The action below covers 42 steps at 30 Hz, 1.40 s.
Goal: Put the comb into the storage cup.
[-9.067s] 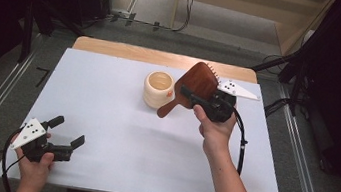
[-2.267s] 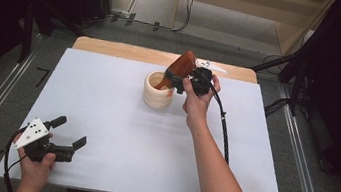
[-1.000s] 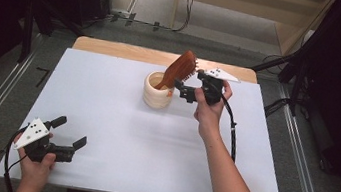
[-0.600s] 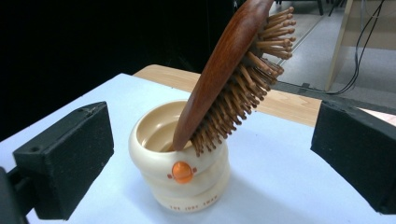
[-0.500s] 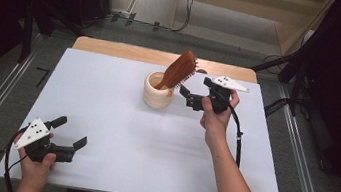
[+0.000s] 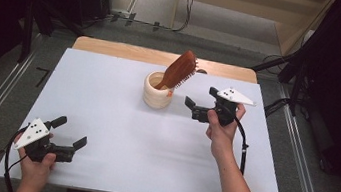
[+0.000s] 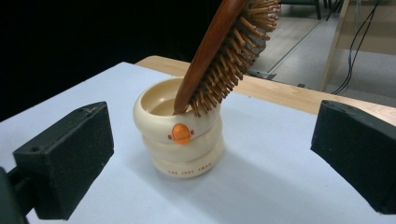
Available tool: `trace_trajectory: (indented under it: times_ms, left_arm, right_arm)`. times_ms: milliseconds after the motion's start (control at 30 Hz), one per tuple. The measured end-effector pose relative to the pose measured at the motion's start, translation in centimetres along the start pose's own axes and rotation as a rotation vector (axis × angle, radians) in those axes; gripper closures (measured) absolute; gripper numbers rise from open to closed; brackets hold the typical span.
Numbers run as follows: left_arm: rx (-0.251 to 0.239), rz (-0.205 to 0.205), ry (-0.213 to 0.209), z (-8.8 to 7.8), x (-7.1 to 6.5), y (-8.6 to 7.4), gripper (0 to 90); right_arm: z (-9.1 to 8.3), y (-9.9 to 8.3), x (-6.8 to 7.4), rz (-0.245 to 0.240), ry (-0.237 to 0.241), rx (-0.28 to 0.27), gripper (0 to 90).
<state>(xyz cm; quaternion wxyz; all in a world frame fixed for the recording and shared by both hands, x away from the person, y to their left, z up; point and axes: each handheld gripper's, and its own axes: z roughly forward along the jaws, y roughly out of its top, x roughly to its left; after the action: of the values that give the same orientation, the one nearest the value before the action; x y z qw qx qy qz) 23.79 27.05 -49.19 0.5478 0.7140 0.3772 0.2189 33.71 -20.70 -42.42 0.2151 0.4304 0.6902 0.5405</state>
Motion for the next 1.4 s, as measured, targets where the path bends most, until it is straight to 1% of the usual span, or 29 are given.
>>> trace_trajectory:
  times_ms: [33,167,333,533,600,833,967,1000,1200,1300,1333,1400]
  left_arm:
    - [0.002,0.001,0.001,0.0,0.0,0.0,0.0]
    - [0.004,0.004,0.004,0.0,0.0,0.0,0.0]
    - [0.004,0.004,0.003,0.0,0.0,0.0,0.0]
    - [0.004,0.006,0.002,0.0,0.0,0.0,0.0]
    - [0.003,0.005,0.0,0.0,0.0,0.0,0.0]
    - [0.007,0.01,0.001,0.0,0.0,0.0,0.0]
    - [0.004,0.005,0.001,0.0,0.0,0.0,0.0]
    - [0.003,0.004,0.002,0.0,0.0,0.0,0.0]
    - [0.007,0.008,0.003,0.0,0.0,0.0,0.0]
    - [0.007,0.008,0.003,0.0,0.0,0.0,0.0]
    - [0.006,0.007,0.004,0.0,0.0,0.0,0.0]
    - [0.006,0.008,0.003,0.0,-0.1,0.0,0.0]
  right_arm:
    - [-0.3,-0.2,0.0,-0.011,0.003,-0.002,0.0]
    - [-1.0,-0.7,0.1,-0.026,0.001,-0.001,0.0]
    - [-1.7,-1.2,0.2,-0.024,0.005,-0.005,0.0]
    - [-2.7,-1.7,0.2,-0.035,0.0,-0.007,0.0]
    - [-3.1,-1.9,0.2,-0.042,-0.002,-0.01,0.0]
    - [-4.1,-2.8,-0.1,-0.039,-0.011,-0.008,0.0]
    - [-4.5,-3.1,-0.2,-0.045,-0.013,-0.014,0.0]
    - [-5.0,-3.3,-0.2,-0.052,-0.012,-0.019,0.0]
    - [-6.0,-3.7,-0.4,-0.054,-0.022,-0.02,0.0]
    - [-6.8,-4.1,-0.7,-0.059,-0.029,-0.03,0.0]
    - [-6.8,-4.1,-0.7,-0.059,-0.029,-0.03,0.0]
    - [-7.4,-4.4,-1.0,-0.05,-0.034,-0.031,0.0]
